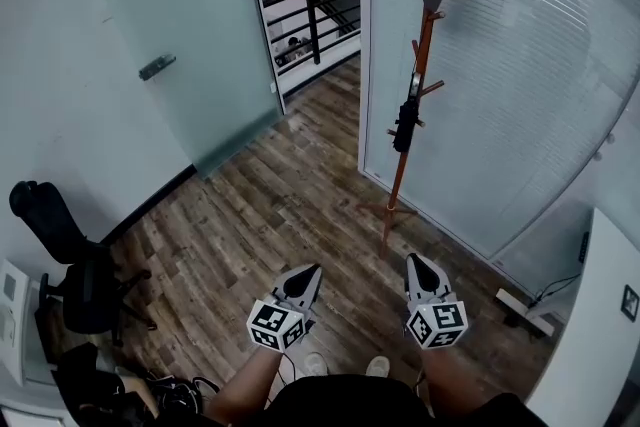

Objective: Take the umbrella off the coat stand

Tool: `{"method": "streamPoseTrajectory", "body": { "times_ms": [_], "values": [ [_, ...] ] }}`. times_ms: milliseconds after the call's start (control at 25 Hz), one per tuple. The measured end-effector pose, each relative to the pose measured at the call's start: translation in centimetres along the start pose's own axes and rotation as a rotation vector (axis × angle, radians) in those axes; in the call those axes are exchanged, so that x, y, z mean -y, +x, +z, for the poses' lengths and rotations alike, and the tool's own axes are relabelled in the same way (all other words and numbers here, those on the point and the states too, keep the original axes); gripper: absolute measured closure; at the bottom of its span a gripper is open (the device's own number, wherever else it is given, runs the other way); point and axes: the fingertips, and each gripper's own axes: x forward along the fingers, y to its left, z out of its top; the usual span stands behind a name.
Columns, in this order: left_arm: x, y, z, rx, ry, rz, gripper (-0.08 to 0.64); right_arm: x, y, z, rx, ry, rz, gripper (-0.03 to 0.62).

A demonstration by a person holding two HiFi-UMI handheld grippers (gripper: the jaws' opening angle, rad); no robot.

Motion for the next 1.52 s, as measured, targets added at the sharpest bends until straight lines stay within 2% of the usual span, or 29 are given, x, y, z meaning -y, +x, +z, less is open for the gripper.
{"method": "streamPoseTrajectory", "body": {
  "times_ms": [240,400,520,640,800,920,1280,1520],
  "values": [
    [-0.8,-0.9,-0.3,-0.007,0.003,-0.028,0.549,-1.7,0.1,0.2,0.022,-0.092,-0.003,0.588],
    [-2.2,-1.8,-0.2,-0.005,0.01,-0.039,0.549,-3.8,0.8,-0.3,0.017,-0.094,0.001,0.586],
    [-3.6,-2.5,0.0,-0.011,0.016,-0.042,0.549,-5.5,1.3,-0.8,0.008,-0.145,-0.012,0.586],
    [-4.8,-2.5,1.4,-0.013,0.072,-0.057,0.548,-7.4,2.2,-0.7,0.006,-0.167,-0.008,0.586],
    [-5.4,-1.6,4.3,0.044,0.143,-0.124,0.548,-8.8,3.2,0.2,0.035,-0.149,-0.024,0.586],
    [-5.7,-1.2,5.0,0.063,0.173,-0.137,0.549,-9.4,3.5,0.8,0.046,-0.17,-0.031,0.586],
    [-7.1,2.0,5.4,0.09,0.191,-0.113,0.549,-7.5,6.9,1.4,0.064,-0.184,-0.046,0.586],
    [-8.9,7.3,5.6,0.044,0.196,-0.102,0.548,-4.1,11.4,1.8,0.05,-0.187,-0.05,0.586]
  ]
}}
